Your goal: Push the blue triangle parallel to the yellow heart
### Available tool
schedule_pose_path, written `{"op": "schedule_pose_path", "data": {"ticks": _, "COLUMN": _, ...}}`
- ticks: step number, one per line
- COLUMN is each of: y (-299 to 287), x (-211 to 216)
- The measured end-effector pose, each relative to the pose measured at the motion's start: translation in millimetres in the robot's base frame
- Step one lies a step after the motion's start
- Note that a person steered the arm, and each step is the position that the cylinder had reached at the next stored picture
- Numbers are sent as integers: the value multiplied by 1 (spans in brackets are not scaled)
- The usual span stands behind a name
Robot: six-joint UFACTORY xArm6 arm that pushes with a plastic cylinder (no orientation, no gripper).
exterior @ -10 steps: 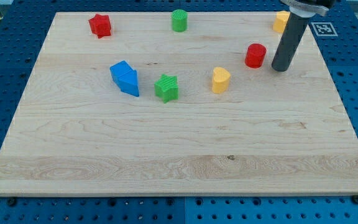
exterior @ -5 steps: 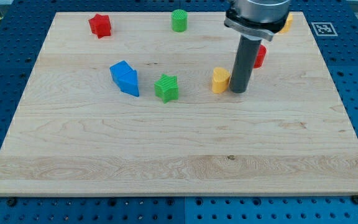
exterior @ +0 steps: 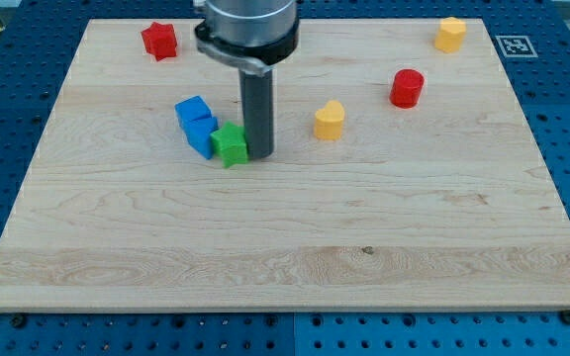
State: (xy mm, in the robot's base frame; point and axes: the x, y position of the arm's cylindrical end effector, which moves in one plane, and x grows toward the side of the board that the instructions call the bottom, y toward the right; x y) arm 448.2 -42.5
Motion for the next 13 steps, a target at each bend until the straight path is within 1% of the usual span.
{"op": "schedule_pose_path", "data": {"ticks": 1, "y": -22, "x": 6}}
{"op": "schedule_pose_path", "data": {"ticks": 2, "y": -25, "x": 13}}
{"op": "schedule_pose_path", "data": {"ticks": 3, "y": -35, "x": 44}}
{"op": "schedule_pose_path", "data": {"ticks": 4, "y": -64, "x": 44}}
{"op": "schedule_pose_path", "data": {"ticks": 5, "y": -73, "x": 44}}
{"op": "schedule_pose_path", "data": {"ticks": 6, "y": -125, "x": 28}}
{"op": "schedule_pose_path", "data": {"ticks": 7, "y": -125, "x": -6}}
{"op": "schedule_pose_path", "data": {"ticks": 8, "y": -114, "x": -19}}
{"op": "schedule_pose_path", "data": {"ticks": 9, "y": -93, "x": -20}}
{"op": "schedule_pose_path", "data": {"ticks": 10, "y": -89, "x": -17}}
{"op": "schedule_pose_path", "data": {"ticks": 12, "y": -81, "x": 16}}
{"op": "schedule_pose_path", "data": {"ticks": 13, "y": -57, "x": 13}}
